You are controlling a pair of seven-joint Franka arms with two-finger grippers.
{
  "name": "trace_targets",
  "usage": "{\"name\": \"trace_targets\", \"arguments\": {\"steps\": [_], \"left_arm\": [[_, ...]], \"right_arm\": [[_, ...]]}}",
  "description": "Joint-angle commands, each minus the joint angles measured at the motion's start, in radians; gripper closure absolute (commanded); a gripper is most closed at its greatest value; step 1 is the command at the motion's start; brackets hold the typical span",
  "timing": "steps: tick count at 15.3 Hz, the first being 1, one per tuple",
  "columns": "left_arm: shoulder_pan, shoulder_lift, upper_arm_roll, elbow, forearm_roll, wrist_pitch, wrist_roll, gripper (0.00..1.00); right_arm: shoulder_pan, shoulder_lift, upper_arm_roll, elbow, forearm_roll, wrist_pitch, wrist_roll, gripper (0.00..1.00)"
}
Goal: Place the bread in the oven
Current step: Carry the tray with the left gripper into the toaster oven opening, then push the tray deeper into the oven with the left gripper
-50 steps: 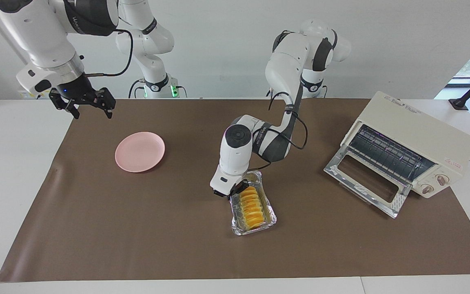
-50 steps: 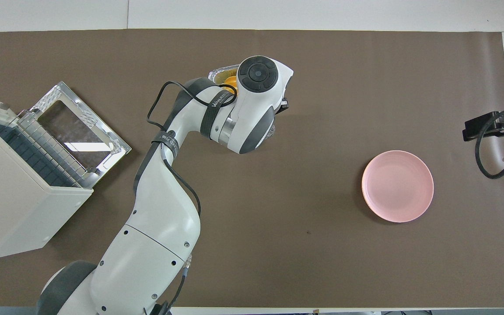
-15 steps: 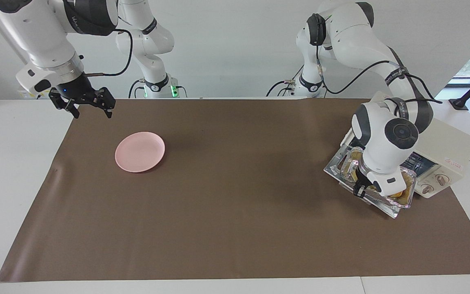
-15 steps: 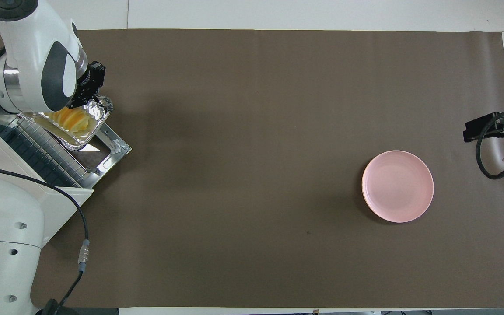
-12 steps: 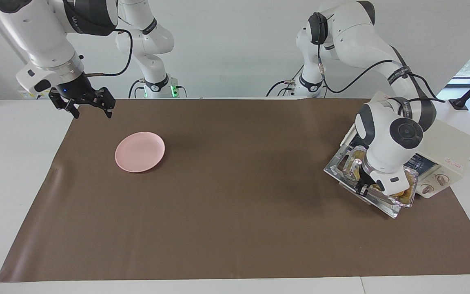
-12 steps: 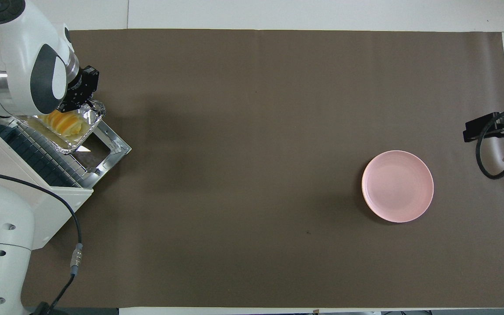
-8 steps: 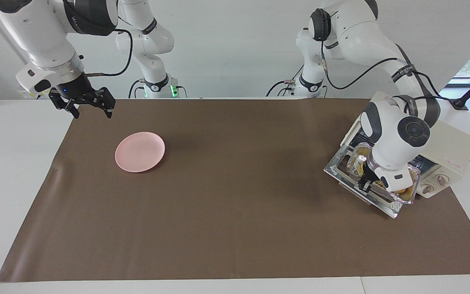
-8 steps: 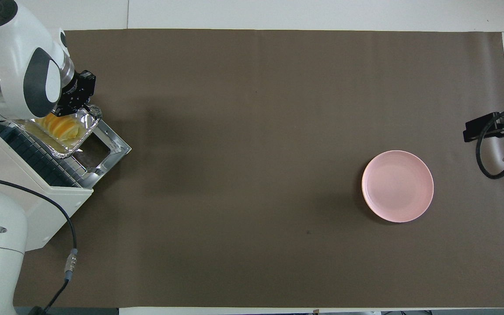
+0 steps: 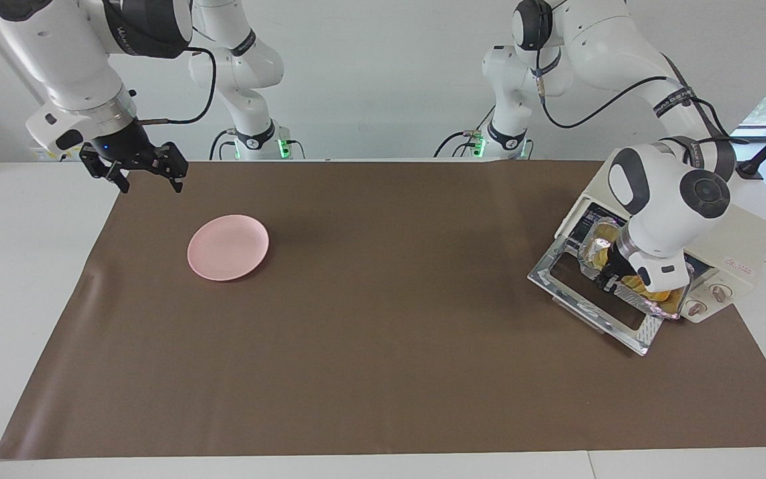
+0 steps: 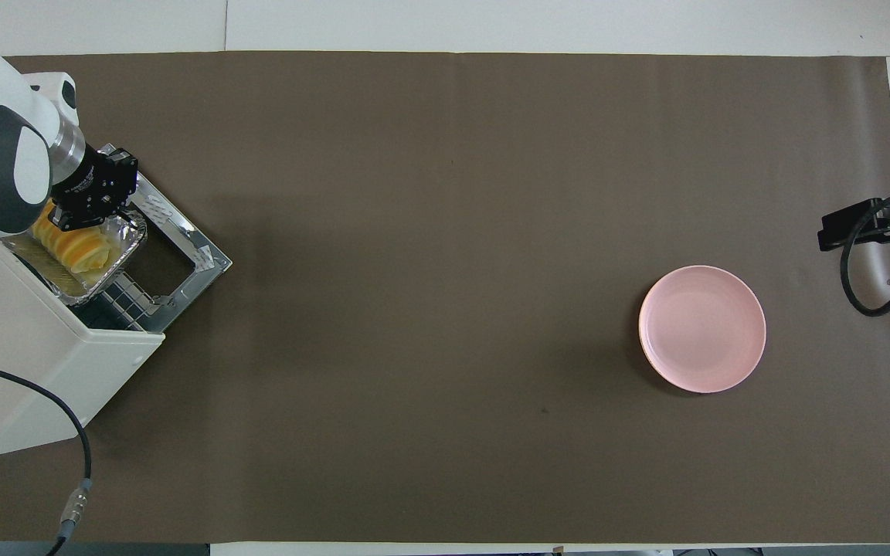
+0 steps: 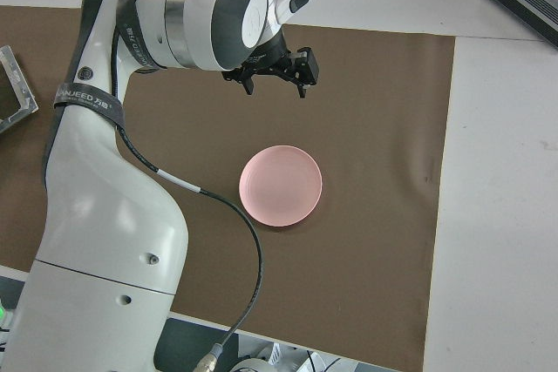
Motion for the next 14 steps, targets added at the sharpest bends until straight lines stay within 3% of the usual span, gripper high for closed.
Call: {"name": "trace_targets", "arguments": {"steps": [1, 5, 10, 14], "left_arm": [[-0.003, -0.062, -0.001, -0.087, 0.034, 0.053, 0.021, 1.0], [-0.003, -0.068, 0.01, -0.109, 0.071, 0.056, 0.021, 1.0], [-0.003, -0.132, 0.011, -0.207, 0.078, 0.111, 0.021, 1.0], [-0.006, -0.161, 0.011, -0.258, 0.158, 0.124, 0.02, 1.0]], "right_arm": [[-0.007, -0.013, -0.001, -0.008, 0.019, -0.014, -0.029, 0.0], [-0.007, -0.013, -0.001, -0.008, 0.019, -0.014, -0.029, 0.0], [-0.007, -0.013, -0.001, -0.008, 0.019, -0.014, -0.029, 0.0], [-0.007, -0.013, -0.001, -0.008, 0.019, -0.014, -0.029, 0.0]]}}
